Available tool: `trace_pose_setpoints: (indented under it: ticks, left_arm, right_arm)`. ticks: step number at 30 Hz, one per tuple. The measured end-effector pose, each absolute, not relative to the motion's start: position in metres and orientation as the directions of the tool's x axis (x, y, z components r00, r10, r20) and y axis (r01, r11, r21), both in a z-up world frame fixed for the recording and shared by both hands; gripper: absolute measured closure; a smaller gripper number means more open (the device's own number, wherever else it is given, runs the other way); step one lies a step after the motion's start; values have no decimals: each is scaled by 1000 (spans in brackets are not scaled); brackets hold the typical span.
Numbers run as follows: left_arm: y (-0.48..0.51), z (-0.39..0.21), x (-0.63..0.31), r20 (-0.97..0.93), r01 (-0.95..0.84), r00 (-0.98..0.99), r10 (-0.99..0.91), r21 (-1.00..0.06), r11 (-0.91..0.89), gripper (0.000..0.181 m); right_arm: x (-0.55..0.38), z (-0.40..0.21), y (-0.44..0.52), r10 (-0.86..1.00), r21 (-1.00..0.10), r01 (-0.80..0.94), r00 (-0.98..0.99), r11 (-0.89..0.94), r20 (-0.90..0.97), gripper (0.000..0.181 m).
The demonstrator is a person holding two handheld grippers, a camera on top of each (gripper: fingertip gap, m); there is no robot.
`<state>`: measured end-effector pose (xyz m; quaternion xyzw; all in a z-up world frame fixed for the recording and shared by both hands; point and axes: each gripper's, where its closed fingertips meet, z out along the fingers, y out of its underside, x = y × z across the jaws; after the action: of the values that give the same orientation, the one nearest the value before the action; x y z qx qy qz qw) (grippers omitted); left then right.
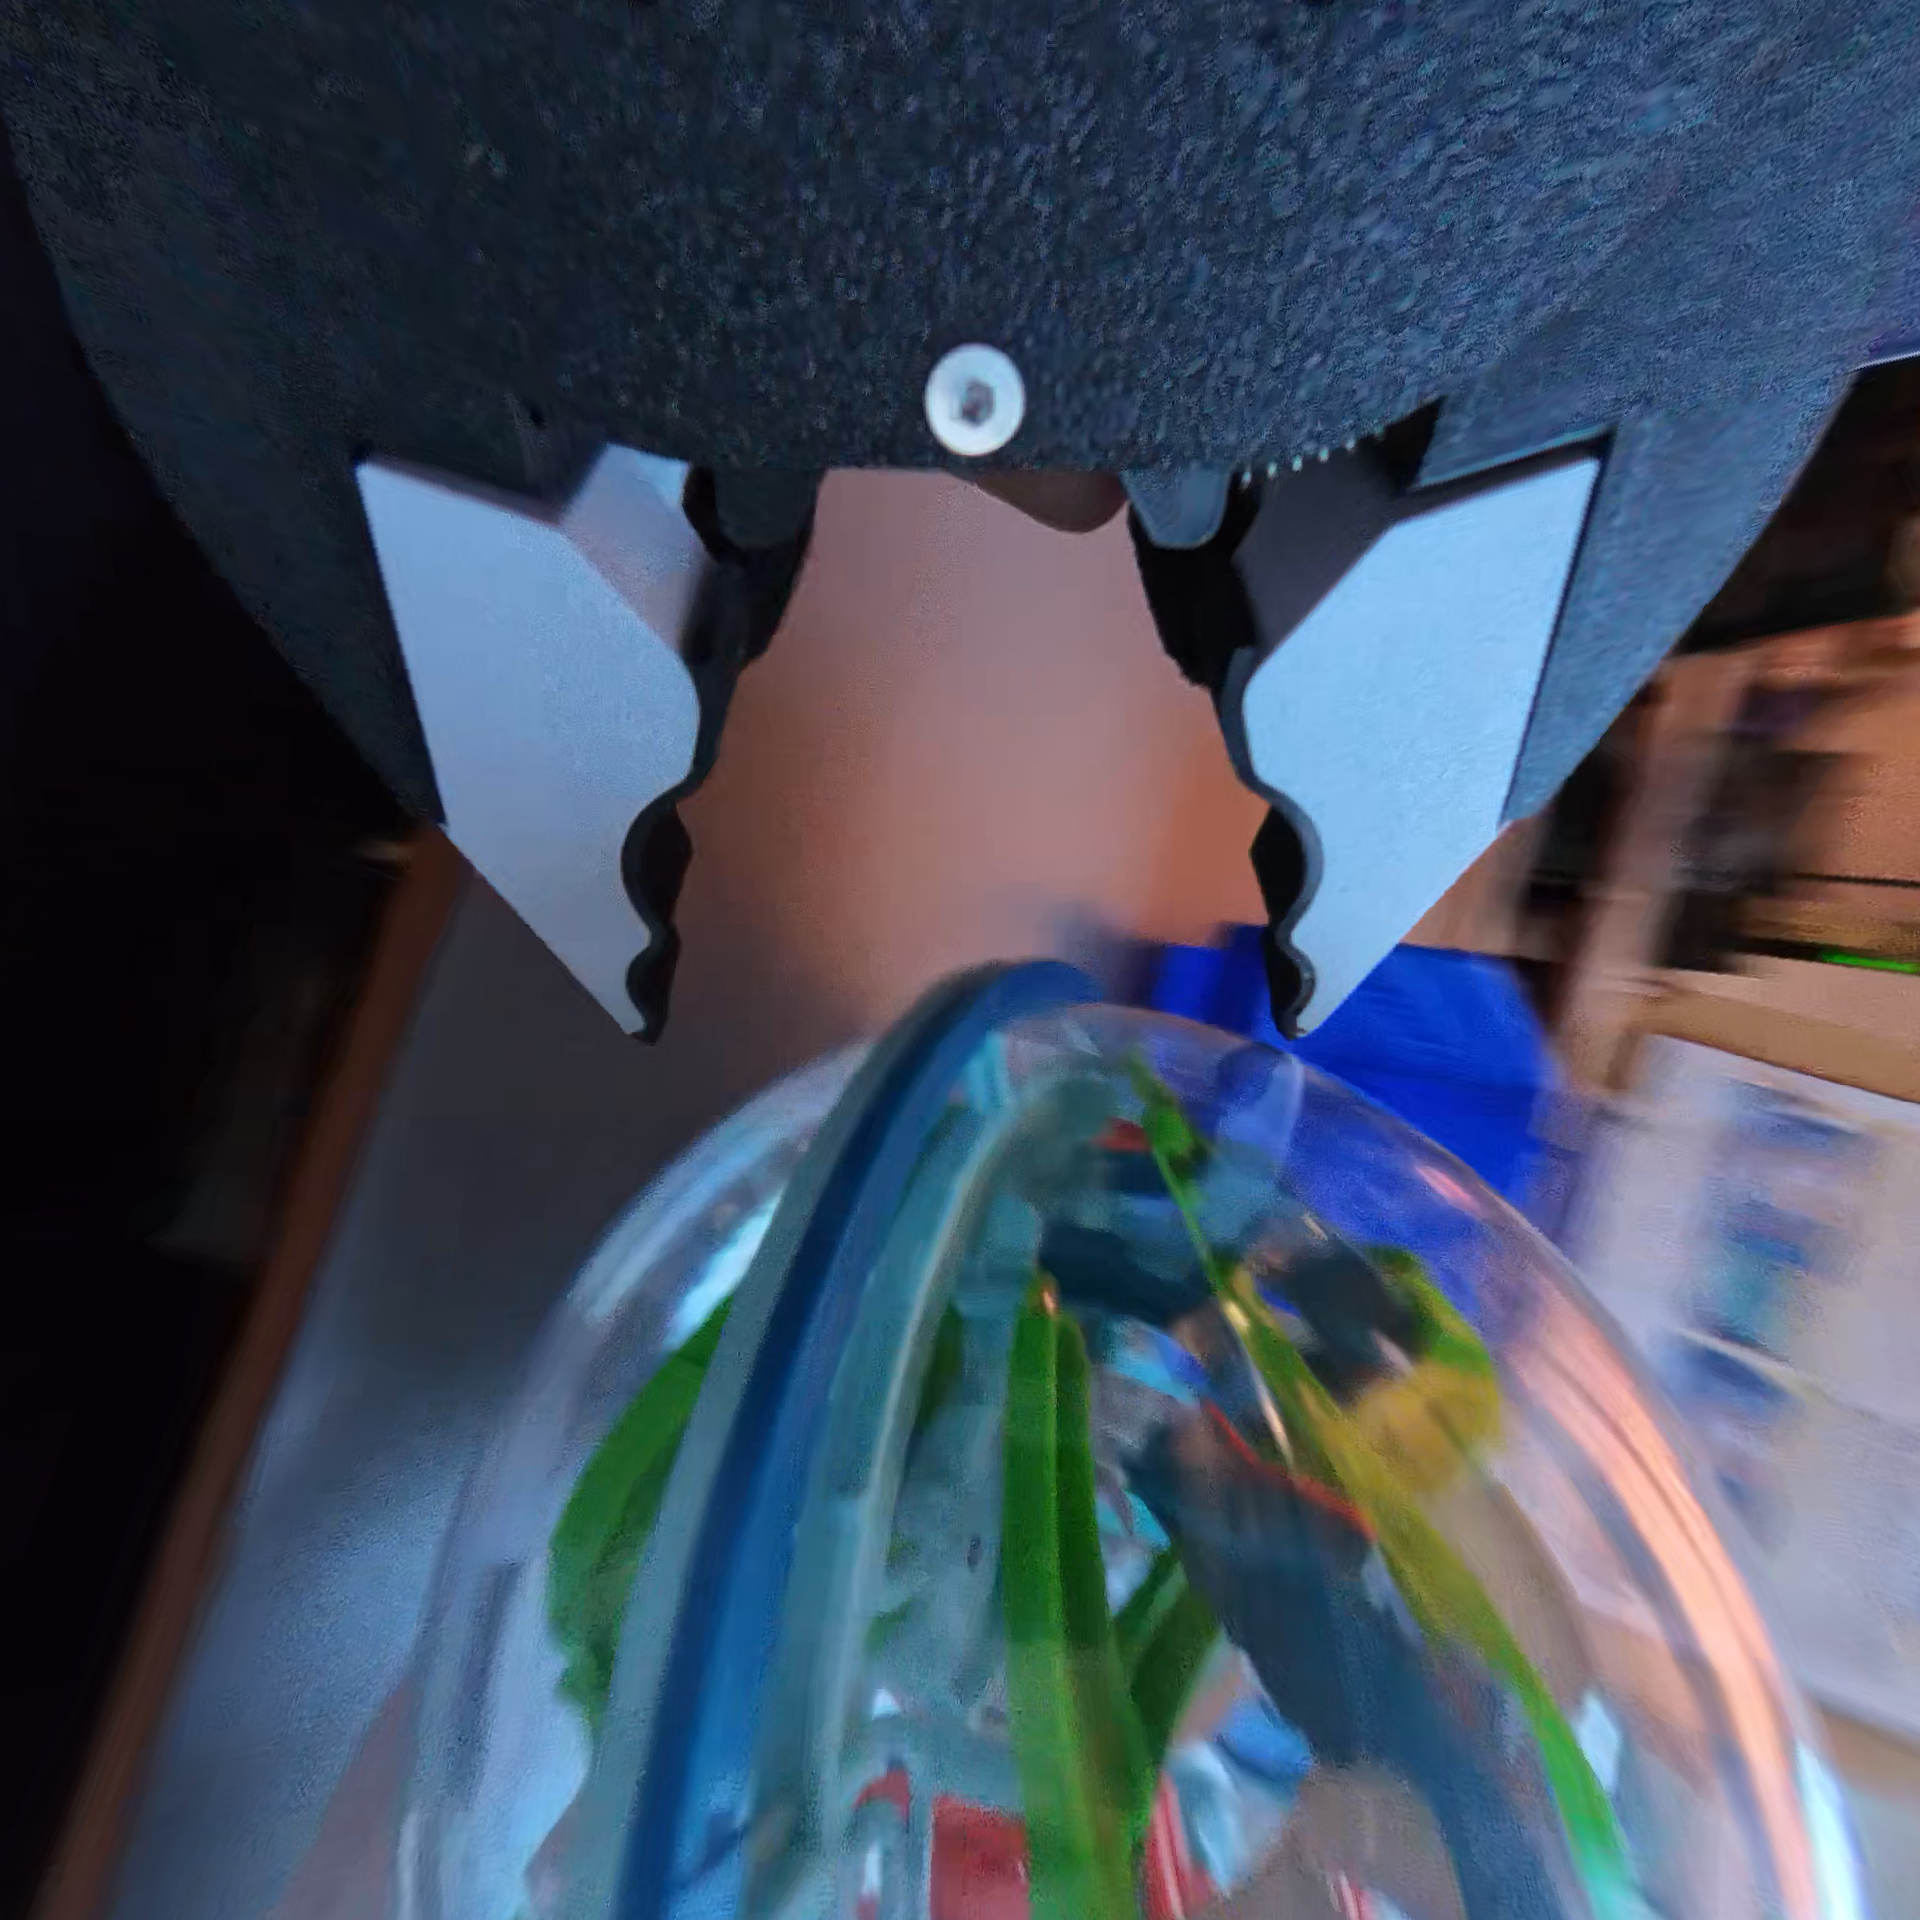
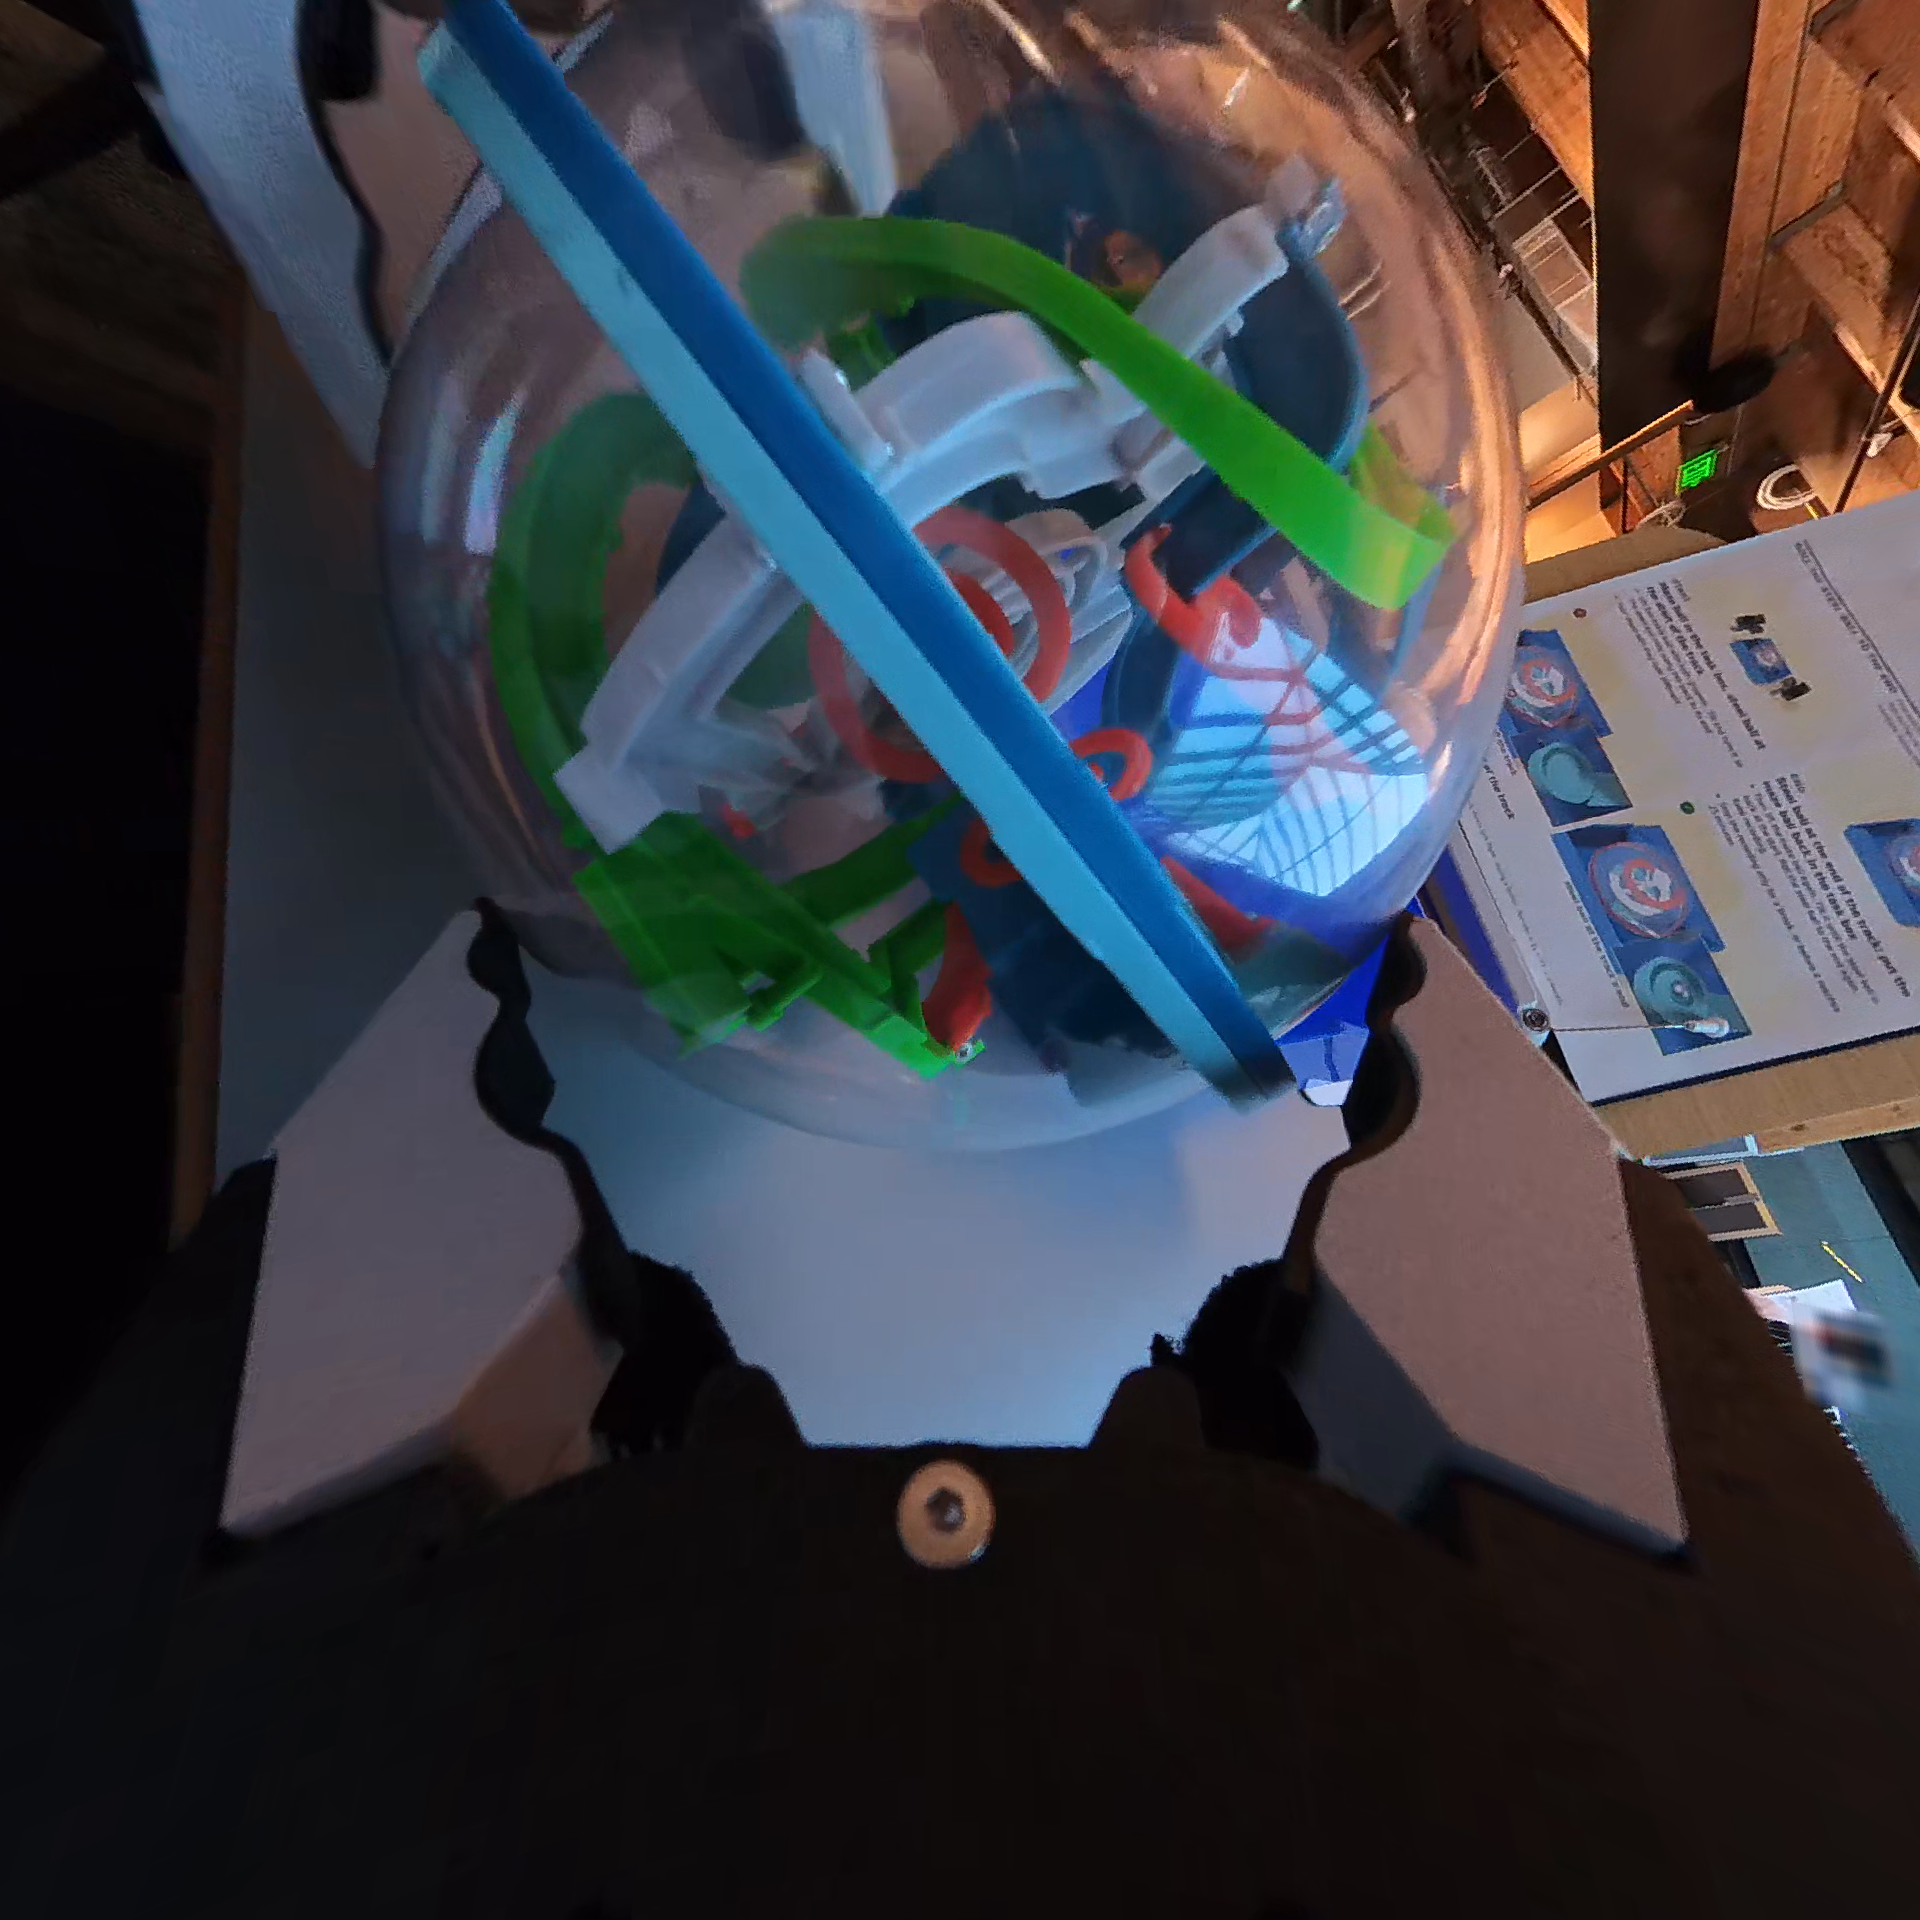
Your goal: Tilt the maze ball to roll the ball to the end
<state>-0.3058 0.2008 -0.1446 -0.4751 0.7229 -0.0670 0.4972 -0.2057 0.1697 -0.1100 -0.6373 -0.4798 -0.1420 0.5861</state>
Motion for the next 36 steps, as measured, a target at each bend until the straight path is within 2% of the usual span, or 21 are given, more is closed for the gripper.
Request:
trace_pose_setpoints:
  ticks: [3, 5, 11, 17, 24, 27, 29, 31, 34, 36]
  left_arm:
    - [173, -149, -311, -220, -558, -75, -973, -799, 224, 60]
    - [164, -138, -310, -36, -511, -89, -995, -856, 76, 53]
    - [175, -123, -304, 117, -460, -64, -991, -885, -74, 48]
    - [187, -101, -296, 361, -380, -135, -923, -879, -288, 47]
    - [186, -99, -291, 386, -377, -141, -912, -873, -311, 48]
    - [187, -97, -293, 362, -359, -139, -922, -886, -294, 59]
    - [184, -94, -294, 362, -350, -151, -920, -890, -292, 62]
    - [180, -93, -292, 362, -348, -168, -917, -892, -288, 62]
    - [173, -92, -288, 347, -356, -189, -919, -896, -266, 62]
    - [171, -88, -282, 335, -340, -198, -921, -905, -256, 63]
  right_arm:
    - [-208, -109, 170, 452, -602, 785, 488, 147, 747, 28]
    - [-210, -107, 171, 456, -600, 785, 483, 153, 748, 28]
    - [-216, -102, 173, 499, -622, 773, 492, 127, 714, 29]
    - [-219, -96, 170, 552, -672, 726, 504, 147, 665, 32]
    - [-219, -87, 161, 618, -780, 614, 569, 118, 542, 37]
    - [-208, -67, 149, 617, -874, 474, 656, 112, 435, 45]
    - [-193, -48, 139, 613, -943, 314, 726, 108, 312, 53]
    - [-182, -51, 136, 646, -981, 191, 753, -36, 123, 52]
    - [-177, -83, 137, 680, -925, 170, 724, -339, -117, 37]
    - [-181, -86, 139, 691, -907, 102, 684, -409, -234, 29]
